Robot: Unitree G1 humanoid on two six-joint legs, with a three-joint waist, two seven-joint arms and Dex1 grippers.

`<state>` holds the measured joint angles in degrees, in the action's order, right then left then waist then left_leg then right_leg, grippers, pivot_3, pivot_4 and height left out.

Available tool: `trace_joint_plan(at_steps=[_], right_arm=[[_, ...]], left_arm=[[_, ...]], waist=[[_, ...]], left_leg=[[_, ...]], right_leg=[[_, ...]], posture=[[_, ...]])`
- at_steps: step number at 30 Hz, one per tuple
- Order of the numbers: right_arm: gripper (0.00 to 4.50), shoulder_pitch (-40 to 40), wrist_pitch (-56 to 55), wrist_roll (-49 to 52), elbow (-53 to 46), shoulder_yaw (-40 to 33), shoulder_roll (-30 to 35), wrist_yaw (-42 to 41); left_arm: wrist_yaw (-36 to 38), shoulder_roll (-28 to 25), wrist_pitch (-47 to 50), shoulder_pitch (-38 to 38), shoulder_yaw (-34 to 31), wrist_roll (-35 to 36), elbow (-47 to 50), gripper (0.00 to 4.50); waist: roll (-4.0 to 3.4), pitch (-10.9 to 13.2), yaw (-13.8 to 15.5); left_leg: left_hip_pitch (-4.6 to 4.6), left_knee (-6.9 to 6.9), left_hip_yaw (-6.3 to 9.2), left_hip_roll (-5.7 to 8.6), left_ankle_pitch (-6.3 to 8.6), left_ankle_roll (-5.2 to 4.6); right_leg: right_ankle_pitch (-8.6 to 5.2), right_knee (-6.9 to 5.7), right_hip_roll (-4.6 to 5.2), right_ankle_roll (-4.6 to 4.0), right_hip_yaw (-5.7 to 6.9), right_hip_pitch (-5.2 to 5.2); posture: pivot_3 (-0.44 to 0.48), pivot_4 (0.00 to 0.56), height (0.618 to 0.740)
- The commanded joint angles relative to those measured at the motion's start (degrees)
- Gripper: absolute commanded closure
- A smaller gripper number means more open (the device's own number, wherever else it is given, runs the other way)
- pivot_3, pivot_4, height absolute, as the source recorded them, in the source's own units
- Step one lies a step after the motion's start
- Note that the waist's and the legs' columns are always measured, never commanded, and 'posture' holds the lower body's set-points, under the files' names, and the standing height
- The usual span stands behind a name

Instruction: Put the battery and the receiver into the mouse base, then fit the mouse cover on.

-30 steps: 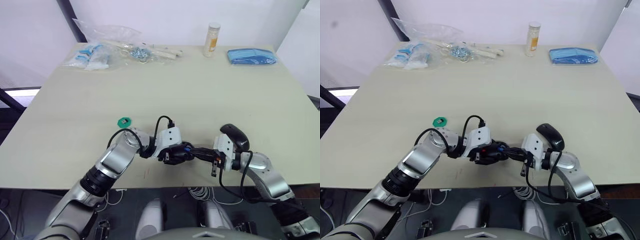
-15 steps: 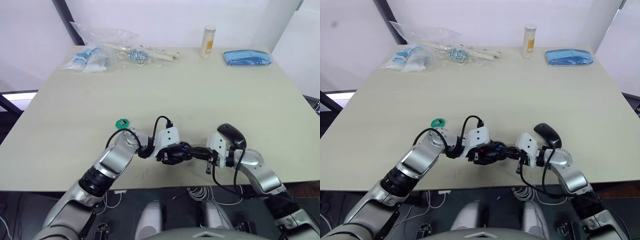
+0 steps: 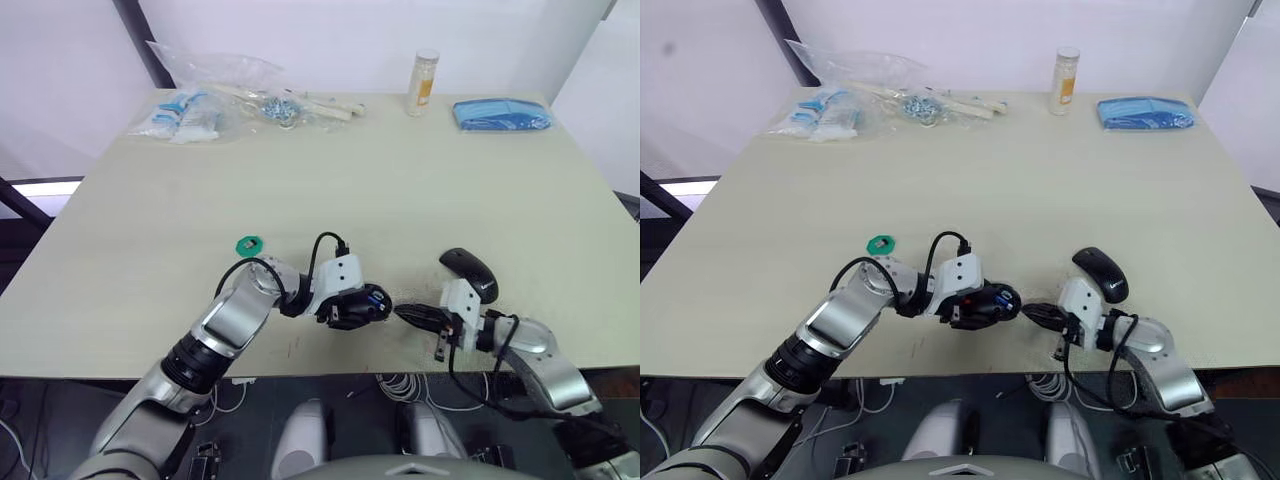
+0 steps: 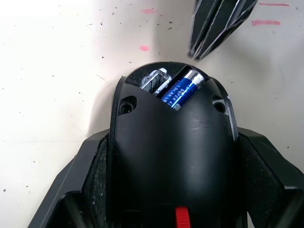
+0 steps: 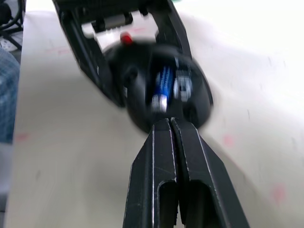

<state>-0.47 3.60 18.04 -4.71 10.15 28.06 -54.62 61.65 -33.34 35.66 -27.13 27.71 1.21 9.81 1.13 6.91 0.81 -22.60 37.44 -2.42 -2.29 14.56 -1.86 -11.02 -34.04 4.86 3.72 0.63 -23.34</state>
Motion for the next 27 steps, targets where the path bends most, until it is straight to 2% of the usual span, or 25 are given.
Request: trace_joint_plan(at_steps=[1,2,5,10,11,12,13,20,27], right_arm=[[4.44,2.0,-1.5,5.1,-3.2,-4.6,1.6,-3.4],[4.44,3.3,-2.1,6.7,-3.6,-6.6,1.9,-3.9],[3.65,6.6,-3.9,9.0,-3.9,-10.9,3.1,-5.4],[1.14,10.8,-6.4,10.8,-4.0,-14.5,4.2,-8.1],[0.51,11.8,-7.1,10.9,-3.8,-15.1,4.5,-8.9],[0.2,12.6,-7.6,11.3,-3.7,-15.7,4.8,-9.8],[0.04,13.4,-7.5,12.1,-3.6,-16.5,5.0,-10.6],[0.04,15.8,-11.2,15.9,0.8,-23.7,7.9,-17.4],[0.04,12.0,-10.6,21.1,8.2,-30.3,11.1,-25.0]], left_arm=[[0.2,-0.2,0.8,1.1,3.1,-1.4,-3.4,1.51],[0.3,-0.2,0.6,1.0,3.0,-1.5,-3.6,1.51],[0.4,0.0,-0.1,0.5,3.0,-1.6,-4.5,1.51],[0.6,0.5,-1.0,-0.3,3.3,-1.8,-5.7,1.51],[0.6,0.6,-1.2,-0.4,3.3,-1.8,-5.9,1.51],[0.6,0.7,-1.3,-0.5,3.3,-1.8,-6.1,1.51],[0.7,0.8,-1.5,-0.6,3.3,-1.9,-6.4,1.51],[0.8,1.4,-2.8,-1.5,3.5,-2.1,-7.9,1.51],[0.5,1.6,-3.1,-1.3,3.4,-2.1,-8.2,1.51]], waist=[[0.01,0.0,0.0],[0.0,0.0,0.2],[0.01,0.0,0.2],[0.01,0.0,0.2],[0.0,0.0,0.2],[0.0,0.0,0.2],[-0.01,0.0,0.4],[-0.02,0.0,0.8],[-0.07,0.0,1.2]], left_leg=[[0.0,0.0,0.02,0.0,0.0,0.0],[0.0,0.0,0.02,0.0,0.0,0.0],[-0.03,0.0,0.05,0.02,0.0,0.0],[-0.02,0.02,0.04,0.04,0.0,0.0],[-0.01,0.04,0.06,0.03,0.0,0.0],[-0.01,0.04,0.06,0.03,0.0,0.0],[-0.01,0.06,0.05,0.03,0.0,0.0],[-0.03,0.11,0.02,0.08,-0.01,-0.01],[-0.01,0.13,0.01,0.06,-0.01,-0.01]], right_leg=[[0.0,0.0,0.0,0.0,0.0,0.0],[0.0,0.0,0.0,0.0,0.0,0.0],[0.0,0.01,0.0,0.0,0.02,0.01],[0.0,0.01,0.01,0.01,0.0,0.01],[0.0,0.0,0.01,0.01,0.01,0.02],[0.0,0.0,0.01,0.01,0.01,0.02],[0.0,0.0,0.02,0.01,0.01,0.02],[0.0,0.02,0.07,0.02,-0.02,0.04],[0.0,0.0,0.04,0.01,-0.03,0.05]], posture=[[0.0,0.15,0.74],[0.0,0.15,0.74],[0.0,0.15,0.74],[0.0,0.15,0.74],[0.0,0.15,0.74],[0.0,0.15,0.74],[0.0,0.15,0.74],[0.0,0.15,0.74],[0.0,0.15,0.74]])
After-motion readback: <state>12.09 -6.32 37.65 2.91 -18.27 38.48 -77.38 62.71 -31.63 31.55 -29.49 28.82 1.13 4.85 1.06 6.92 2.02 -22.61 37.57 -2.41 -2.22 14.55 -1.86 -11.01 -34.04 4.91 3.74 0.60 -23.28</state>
